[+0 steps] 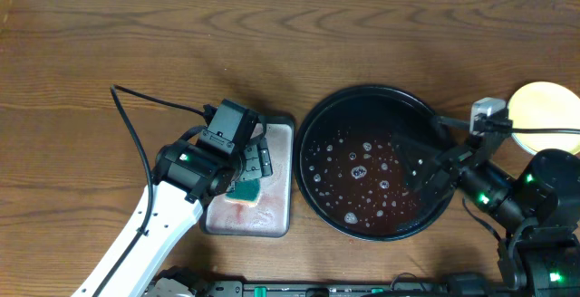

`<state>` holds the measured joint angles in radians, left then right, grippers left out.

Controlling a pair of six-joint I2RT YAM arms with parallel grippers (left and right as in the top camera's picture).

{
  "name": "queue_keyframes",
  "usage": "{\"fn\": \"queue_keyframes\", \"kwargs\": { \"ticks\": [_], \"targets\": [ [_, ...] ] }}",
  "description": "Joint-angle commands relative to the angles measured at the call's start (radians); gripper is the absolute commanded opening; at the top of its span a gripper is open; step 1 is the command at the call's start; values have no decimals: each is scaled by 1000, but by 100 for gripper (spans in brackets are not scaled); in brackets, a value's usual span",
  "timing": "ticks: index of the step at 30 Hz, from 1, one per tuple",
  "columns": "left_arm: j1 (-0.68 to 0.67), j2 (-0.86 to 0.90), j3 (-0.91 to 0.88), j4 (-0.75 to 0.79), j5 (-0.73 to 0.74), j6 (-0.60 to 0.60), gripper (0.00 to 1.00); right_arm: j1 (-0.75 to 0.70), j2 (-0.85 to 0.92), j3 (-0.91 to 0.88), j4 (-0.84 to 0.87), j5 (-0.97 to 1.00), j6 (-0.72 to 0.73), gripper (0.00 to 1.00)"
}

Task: Clean dirty plates on tray and stack at the side

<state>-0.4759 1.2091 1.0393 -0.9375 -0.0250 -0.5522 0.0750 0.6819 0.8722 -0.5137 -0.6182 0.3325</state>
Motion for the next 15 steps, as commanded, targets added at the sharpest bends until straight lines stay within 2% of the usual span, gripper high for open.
{"fn": "queue_keyframes", "kwargs": {
  "ticks": [1,7,9,11,15],
  "targets": [
    [5,-1,5,-3,-1,-1,85,16,-2,10,-57,0,-12,99],
    [5,-1,5,-3,-1,-1,85,16,-1,10,-204,23,-47,99],
    [5,-1,5,-3,-1,-2,85,29,-9,-4,-212,23,-135,99],
    [5,-1,5,-3,-1,-1,85,34,-23,-27,-179,23,-218,99],
    [5,-1,5,-3,-1,-2,85,50,-133,-213,50,23,-359,99]
  ]
}}
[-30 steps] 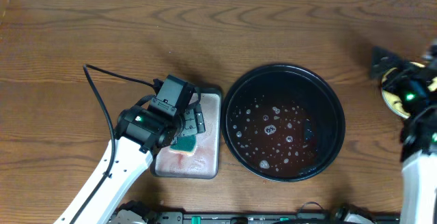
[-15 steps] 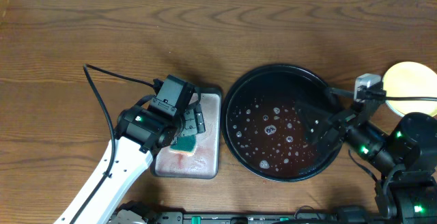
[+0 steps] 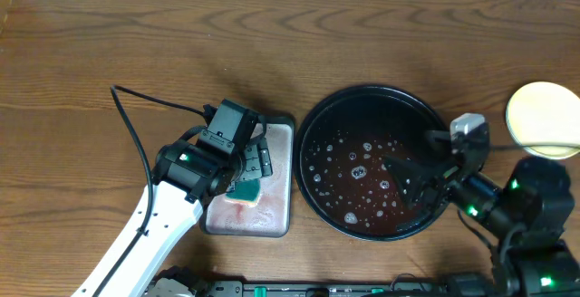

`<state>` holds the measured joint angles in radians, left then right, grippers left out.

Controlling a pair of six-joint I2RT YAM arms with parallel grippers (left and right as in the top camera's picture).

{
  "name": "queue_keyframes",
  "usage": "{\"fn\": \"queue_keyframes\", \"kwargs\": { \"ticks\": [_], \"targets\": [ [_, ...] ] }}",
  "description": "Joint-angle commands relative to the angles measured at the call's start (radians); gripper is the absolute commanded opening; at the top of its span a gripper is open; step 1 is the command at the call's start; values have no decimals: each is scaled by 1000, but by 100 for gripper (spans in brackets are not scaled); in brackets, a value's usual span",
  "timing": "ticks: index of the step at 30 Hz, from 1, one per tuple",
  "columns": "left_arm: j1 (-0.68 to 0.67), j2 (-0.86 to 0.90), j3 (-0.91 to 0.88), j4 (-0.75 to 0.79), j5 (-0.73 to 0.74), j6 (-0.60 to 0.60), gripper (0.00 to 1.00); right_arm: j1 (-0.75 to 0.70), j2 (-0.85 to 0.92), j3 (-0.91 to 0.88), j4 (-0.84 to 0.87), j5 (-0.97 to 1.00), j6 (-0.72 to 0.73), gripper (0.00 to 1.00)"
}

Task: Clean dirty plates on tray and stack at the side

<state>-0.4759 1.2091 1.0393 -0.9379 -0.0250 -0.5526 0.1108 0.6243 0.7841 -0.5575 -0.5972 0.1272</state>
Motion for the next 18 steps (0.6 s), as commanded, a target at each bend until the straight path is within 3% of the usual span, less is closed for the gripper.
{"fn": "queue_keyframes", "kwargs": {
  "ticks": [1,11,18],
  "targets": [
    [5,-1,5,-2,-1,-1,85,14,-104,-171,135,2,-160,99],
    [5,-1,5,-2,-1,-1,85,13,-510,-572,296,126,-159,99],
    [5,-1,5,-2,-1,-1,85,13,-616,-715,418,175,-159,99]
  ]
}}
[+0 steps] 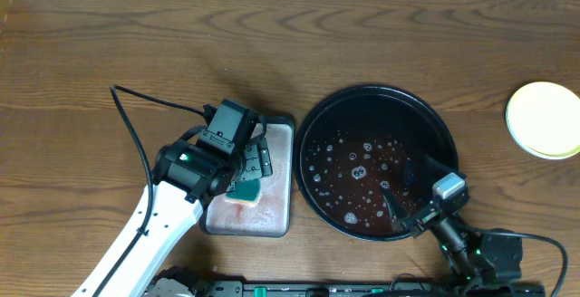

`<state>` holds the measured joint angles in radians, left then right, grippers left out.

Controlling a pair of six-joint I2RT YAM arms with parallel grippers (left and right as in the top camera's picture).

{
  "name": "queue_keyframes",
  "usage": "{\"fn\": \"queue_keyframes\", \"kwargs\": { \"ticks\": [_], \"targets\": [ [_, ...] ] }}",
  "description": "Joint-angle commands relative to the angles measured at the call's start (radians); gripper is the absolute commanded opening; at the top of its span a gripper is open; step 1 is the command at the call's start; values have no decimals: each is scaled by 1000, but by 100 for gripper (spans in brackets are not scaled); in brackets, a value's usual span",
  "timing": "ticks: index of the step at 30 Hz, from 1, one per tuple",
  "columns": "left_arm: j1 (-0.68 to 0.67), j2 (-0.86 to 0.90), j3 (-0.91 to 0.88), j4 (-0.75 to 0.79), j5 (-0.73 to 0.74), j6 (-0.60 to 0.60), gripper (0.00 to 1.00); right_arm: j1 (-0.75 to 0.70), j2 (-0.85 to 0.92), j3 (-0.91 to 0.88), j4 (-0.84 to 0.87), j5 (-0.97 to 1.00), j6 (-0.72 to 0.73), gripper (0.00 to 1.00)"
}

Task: Clean dirty plates on tray and stack at the side

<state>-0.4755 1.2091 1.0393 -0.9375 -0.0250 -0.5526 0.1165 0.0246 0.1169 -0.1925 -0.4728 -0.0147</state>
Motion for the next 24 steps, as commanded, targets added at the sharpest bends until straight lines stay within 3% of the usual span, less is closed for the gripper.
{"fn": "queue_keyframes", "kwargs": {
  "ticks": [1,7,24],
  "targets": [
    [4,-1,5,-3,-1,-1,85,7,-20,-64,80,53,-17,99],
    [4,-1,5,-3,-1,-1,85,7,-20,-111,182,79,-21,99],
    [4,-1,5,-3,-1,-1,85,7,-19,-111,148,80,-20,99]
  ]
}}
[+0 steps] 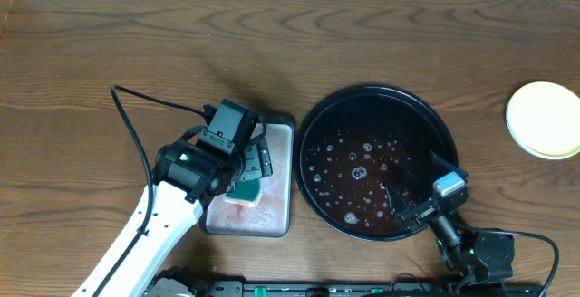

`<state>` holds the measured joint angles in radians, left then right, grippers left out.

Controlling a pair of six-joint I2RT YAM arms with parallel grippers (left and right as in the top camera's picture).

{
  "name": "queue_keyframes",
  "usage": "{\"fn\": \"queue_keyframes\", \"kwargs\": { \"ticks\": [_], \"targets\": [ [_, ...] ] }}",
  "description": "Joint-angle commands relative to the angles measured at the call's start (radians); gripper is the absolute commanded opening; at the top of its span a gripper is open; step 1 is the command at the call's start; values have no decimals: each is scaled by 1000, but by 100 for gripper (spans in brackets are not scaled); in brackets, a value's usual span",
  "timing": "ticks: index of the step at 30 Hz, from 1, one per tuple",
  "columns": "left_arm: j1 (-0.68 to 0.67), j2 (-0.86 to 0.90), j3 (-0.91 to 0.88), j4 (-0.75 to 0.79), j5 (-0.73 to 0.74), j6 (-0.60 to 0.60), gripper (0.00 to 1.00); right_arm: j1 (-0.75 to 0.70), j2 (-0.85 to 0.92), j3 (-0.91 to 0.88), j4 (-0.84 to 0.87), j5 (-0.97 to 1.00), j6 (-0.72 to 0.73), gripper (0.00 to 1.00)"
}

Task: Clean dirty plates on tray and stack at the side

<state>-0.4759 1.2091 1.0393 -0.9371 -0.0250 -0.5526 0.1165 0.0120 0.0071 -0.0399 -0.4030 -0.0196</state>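
Note:
A pale yellow plate [544, 120] lies flat at the table's right edge. The round black basin [314, 127] holds dark water dotted with foam. My right gripper [415, 188] reaches into its front right part from the table's near edge, fingers spread, nothing visible between them. My left gripper [254, 166] sits over the pink tray [276, 215], right above a green and yellow sponge [243, 191]. Whether it holds the sponge is hidden under the wrist.
The left arm's black cable [149, 102] loops over the wood to the left of the pink tray. The back and far left of the wooden table [272, 43] show only bare wood.
My right gripper has hardly shifted at the basin's front right rim. The left arm, sponge and yellow plate are where they were.
My right arm first reached into the basin from the right, partly covering the yellow plate. It then stood nearer the front, with more of the plate showing. After that it was at the basin's front right rim, the plate fully in view. The left arm never moved.

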Motion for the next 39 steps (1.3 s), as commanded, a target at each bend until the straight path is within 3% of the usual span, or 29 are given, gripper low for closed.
{"fn": "queue_keyframes", "kwargs": {
  "ticks": [1,6,12,16,23,30,39],
  "targets": [
    [4,-1,5,-3,-1,-1,85,7,-6,-2,-5,10,-15,99],
    [4,-2,5,-3,-1,-1,85,7,-6,-2,-5,10,-15,99],
    [27,-204,-6,20,-119,29,85,7,-6,-2,-5,10,-16,99],
    [133,-371,-67,195,-104,97,85,7,-6,-2,-5,10,-16,99],
    [387,-716,-343,522,14,204,85,7,-6,-2,-5,10,-16,99],
    [454,-1028,-603,683,15,223,85,7,-6,-2,-5,10,-15,99],
    [455,-1205,-854,877,14,231,85,7,-6,-2,-5,10,-15,99]
  ]
}}
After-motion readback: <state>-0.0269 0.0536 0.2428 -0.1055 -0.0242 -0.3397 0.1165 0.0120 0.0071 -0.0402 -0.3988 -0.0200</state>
